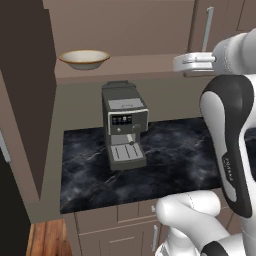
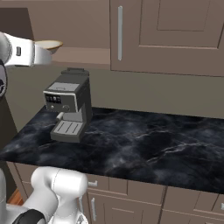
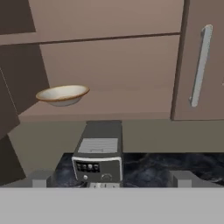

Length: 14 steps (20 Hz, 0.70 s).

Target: Move the bowls from the cabinet to the plates on the dining table.

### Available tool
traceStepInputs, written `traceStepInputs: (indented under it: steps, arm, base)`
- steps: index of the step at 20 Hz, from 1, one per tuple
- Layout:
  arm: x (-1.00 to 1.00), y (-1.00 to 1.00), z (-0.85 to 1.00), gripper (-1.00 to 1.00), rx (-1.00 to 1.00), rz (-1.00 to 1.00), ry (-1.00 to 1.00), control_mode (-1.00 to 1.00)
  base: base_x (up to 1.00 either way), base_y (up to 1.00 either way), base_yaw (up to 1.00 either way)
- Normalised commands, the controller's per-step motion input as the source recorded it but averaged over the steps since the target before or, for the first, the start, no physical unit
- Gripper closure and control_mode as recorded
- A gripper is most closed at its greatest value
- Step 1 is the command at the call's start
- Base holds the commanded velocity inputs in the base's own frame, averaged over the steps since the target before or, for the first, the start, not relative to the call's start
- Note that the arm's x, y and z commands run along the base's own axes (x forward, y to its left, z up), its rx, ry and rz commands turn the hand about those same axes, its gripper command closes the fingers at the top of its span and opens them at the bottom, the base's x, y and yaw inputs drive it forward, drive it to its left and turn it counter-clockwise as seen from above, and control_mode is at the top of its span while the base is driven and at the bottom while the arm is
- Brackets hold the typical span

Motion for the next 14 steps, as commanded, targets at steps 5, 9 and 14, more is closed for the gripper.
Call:
traceStepInputs:
  steps: [5,9,14]
  arm:
    - [-0.11,-0.29,0.01,-1.0,-0.02,-0.12,0.0,-1.0]
    - [-0.1,-0.32,0.02,-1.0,-0.02,-0.11,-0.01,-1.0]
    - [0.0,-0.33,0.06,-1.0,-0.04,-0.06,0.0,-1.0]
  base:
    - [0.0,0.0,0.0]
    - [0.0,0.0,0.0]
    - [0.0,0.0,0.0]
